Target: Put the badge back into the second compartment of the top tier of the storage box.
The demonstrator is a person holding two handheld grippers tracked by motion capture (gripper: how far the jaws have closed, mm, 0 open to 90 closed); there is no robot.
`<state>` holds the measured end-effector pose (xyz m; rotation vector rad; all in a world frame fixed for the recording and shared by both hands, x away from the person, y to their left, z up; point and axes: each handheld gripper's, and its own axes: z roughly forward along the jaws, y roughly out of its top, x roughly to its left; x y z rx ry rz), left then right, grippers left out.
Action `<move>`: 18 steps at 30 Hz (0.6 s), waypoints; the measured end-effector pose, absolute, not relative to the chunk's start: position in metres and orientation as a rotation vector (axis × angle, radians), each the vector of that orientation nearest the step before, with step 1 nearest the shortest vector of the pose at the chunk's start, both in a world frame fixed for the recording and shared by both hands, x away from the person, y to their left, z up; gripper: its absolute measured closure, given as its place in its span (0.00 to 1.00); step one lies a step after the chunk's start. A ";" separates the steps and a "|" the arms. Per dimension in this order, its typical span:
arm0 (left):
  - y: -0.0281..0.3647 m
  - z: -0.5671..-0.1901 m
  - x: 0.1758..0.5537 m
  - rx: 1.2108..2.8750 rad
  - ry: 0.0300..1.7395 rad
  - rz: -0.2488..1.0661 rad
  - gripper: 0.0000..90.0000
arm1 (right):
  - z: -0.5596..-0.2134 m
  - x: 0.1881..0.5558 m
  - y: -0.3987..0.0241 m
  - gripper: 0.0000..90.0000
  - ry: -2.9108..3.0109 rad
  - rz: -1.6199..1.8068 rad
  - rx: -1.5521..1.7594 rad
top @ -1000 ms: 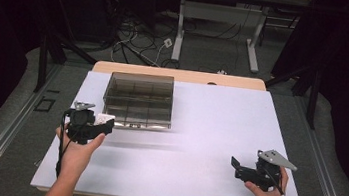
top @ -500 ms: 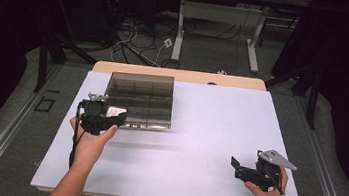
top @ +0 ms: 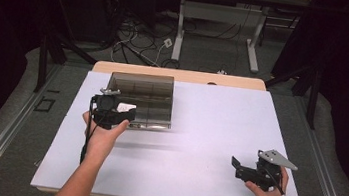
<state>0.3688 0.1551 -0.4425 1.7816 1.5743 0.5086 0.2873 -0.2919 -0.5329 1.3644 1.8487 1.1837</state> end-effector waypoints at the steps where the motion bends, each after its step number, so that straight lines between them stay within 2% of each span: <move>1: 0.153 -0.442 0.370 1.785 1.578 0.504 0.37 | -0.533 0.287 -0.292 0.00 1.849 1.190 1.363; 18: 0.138 -0.451 0.387 1.790 1.623 0.483 0.37 | -0.533 0.287 -0.293 0.00 1.851 1.190 1.363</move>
